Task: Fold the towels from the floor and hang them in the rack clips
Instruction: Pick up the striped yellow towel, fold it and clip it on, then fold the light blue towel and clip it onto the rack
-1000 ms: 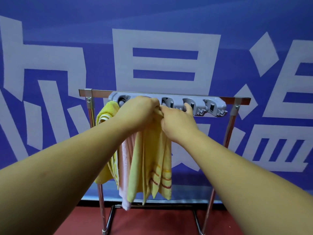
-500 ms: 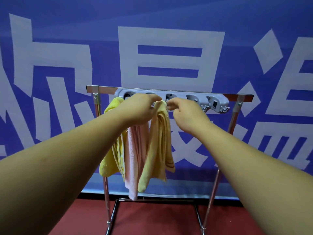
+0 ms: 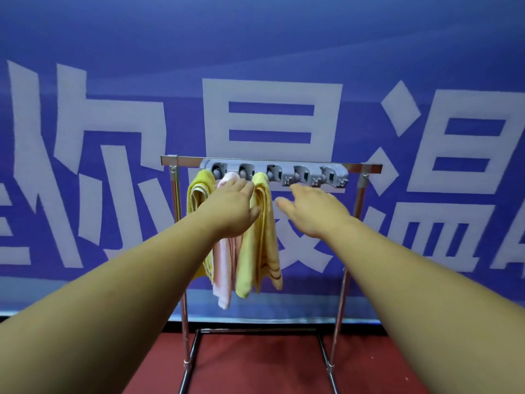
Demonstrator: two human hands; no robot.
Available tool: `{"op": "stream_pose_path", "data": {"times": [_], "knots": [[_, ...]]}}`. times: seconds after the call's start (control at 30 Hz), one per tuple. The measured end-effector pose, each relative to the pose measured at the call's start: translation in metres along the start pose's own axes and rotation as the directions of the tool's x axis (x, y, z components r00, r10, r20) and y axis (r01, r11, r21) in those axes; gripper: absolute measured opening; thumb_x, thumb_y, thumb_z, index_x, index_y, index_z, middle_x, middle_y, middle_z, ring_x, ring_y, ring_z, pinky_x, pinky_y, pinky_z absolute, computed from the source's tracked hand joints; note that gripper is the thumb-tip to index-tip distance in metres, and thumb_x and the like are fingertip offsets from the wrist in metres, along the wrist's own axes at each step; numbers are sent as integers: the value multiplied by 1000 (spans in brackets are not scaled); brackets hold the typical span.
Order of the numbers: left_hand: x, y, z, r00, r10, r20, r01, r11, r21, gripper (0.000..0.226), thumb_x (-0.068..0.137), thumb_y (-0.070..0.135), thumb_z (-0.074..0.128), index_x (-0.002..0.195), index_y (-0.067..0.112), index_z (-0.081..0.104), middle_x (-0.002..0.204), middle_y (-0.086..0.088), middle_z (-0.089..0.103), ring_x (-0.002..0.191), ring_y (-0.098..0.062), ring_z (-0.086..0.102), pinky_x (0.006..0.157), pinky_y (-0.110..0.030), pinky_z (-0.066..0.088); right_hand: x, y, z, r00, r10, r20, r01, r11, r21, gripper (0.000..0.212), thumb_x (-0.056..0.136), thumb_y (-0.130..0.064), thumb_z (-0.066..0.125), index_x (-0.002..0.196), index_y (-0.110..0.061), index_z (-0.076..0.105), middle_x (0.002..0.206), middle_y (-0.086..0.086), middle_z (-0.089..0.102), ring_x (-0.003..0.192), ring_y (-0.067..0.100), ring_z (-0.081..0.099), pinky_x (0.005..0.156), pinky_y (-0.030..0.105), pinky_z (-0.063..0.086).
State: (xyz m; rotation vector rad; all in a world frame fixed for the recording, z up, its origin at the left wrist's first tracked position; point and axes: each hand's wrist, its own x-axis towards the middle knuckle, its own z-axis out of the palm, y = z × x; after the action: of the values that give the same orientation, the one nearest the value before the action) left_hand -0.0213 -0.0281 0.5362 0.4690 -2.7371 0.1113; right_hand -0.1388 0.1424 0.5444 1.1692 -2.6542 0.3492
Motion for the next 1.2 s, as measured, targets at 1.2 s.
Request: {"op": "stream_pose_path", "data": {"times": [1.2], "knots": [[-200,54,431,593,-117,796,263,963,-54,93,98,80,25,170,28,-1,177,-12,-13,163,-37,-10,131,-54,2,-181,125,437,682,250,687,-235,965,-118,86,101,-74,32,169,-25,14,178,2,9,163,30,3,130,56,2]]}}
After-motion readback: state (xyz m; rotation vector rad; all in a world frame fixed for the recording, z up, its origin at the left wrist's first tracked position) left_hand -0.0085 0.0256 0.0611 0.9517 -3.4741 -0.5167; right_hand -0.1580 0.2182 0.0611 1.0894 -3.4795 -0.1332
